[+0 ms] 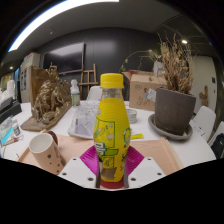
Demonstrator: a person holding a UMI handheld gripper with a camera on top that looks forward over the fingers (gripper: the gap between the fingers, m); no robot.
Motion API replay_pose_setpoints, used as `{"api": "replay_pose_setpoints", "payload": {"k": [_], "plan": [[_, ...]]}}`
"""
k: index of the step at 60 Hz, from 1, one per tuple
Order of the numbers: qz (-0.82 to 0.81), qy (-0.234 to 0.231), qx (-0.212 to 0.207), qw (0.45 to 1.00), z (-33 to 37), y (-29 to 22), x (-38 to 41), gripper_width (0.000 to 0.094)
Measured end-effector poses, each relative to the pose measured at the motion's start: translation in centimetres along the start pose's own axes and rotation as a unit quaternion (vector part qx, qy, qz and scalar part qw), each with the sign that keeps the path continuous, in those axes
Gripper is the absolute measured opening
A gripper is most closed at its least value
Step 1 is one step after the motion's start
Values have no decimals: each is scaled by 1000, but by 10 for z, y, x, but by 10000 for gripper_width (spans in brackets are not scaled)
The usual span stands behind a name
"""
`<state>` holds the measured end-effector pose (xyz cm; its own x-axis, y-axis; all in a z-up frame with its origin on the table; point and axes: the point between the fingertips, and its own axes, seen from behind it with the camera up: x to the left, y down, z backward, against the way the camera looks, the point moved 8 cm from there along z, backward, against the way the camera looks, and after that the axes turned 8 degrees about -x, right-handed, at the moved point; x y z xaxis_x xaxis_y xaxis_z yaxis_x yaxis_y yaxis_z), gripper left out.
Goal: Pour water
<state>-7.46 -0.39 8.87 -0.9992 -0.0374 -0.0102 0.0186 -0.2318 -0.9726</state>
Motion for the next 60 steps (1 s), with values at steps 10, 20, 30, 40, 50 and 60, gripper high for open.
{"api": "replay_pose_setpoints", "payload": {"k": [10, 20, 30, 40, 50, 60], "plan": [[-14, 10, 8, 1000, 8, 0, -4, 530], [-17, 33, 23, 999, 40, -25, -1, 855], [-4, 63, 57, 996, 110, -61, 28, 860], [0, 72, 90, 993, 197, -88, 80, 860], [4, 78, 115, 990, 268, -93, 129, 862], [4, 71, 116, 991, 303, -89, 160, 860]]}}
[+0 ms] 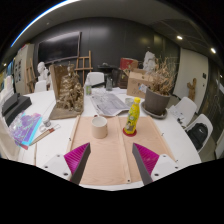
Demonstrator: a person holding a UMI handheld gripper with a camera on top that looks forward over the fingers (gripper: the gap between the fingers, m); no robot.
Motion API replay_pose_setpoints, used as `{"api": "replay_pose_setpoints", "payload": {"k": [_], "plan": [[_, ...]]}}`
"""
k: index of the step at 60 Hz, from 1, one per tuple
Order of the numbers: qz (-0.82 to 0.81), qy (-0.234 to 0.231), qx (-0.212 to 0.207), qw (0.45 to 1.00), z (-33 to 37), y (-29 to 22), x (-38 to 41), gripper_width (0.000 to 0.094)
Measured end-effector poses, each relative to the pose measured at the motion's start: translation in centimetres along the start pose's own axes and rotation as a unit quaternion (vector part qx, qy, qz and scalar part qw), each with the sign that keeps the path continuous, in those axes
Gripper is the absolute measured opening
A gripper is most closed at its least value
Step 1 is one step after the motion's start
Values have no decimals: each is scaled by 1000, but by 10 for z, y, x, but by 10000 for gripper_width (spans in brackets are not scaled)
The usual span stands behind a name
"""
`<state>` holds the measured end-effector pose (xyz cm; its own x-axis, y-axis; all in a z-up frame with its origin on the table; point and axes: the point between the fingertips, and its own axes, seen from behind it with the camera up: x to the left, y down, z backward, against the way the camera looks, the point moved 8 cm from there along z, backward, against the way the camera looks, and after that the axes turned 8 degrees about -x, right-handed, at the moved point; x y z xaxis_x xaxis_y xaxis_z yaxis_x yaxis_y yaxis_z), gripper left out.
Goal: Pour water
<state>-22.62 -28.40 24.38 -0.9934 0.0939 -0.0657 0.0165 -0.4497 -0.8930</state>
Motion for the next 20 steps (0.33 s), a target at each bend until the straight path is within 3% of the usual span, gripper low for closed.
{"api": "replay_pose_setpoints", "payload": {"k": [20], "plan": [[15, -2, 8, 1000, 13, 10, 12, 859]]}}
